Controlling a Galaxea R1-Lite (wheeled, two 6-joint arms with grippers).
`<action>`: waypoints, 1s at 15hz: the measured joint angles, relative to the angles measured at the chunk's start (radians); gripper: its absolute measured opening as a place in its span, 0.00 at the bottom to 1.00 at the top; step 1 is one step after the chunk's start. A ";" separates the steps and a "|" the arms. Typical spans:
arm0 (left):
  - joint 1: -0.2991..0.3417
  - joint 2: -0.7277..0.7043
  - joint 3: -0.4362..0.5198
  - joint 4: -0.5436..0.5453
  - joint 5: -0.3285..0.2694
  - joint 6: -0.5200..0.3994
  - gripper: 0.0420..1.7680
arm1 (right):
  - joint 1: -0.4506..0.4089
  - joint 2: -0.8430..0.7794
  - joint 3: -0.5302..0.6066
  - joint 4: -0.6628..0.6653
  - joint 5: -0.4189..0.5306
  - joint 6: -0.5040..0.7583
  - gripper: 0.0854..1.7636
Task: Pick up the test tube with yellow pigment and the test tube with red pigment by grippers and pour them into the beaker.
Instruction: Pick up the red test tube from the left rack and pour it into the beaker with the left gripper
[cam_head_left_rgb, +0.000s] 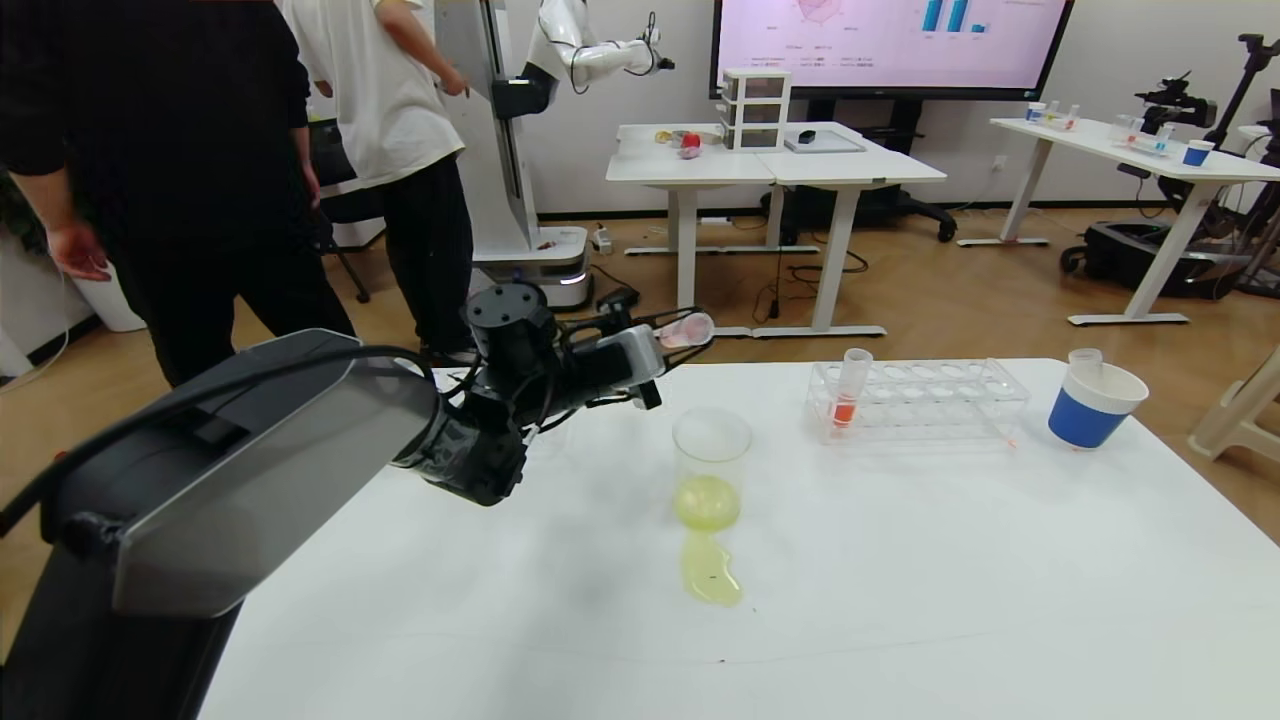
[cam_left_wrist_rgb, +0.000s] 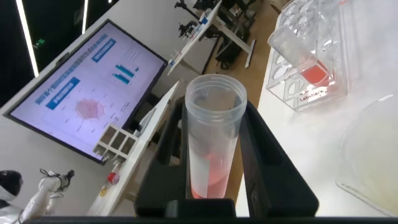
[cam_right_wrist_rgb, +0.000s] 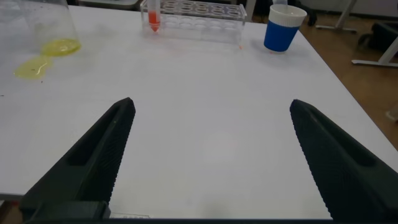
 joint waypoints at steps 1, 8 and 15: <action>0.000 0.003 0.000 0.002 -0.015 0.042 0.27 | 0.000 0.000 0.000 0.000 0.000 0.000 0.98; 0.005 0.042 -0.088 0.007 -0.154 0.216 0.27 | 0.000 0.000 0.000 0.000 0.000 0.000 0.98; 0.007 0.081 -0.094 -0.001 -0.177 0.366 0.27 | 0.000 0.000 0.000 0.000 0.000 0.000 0.98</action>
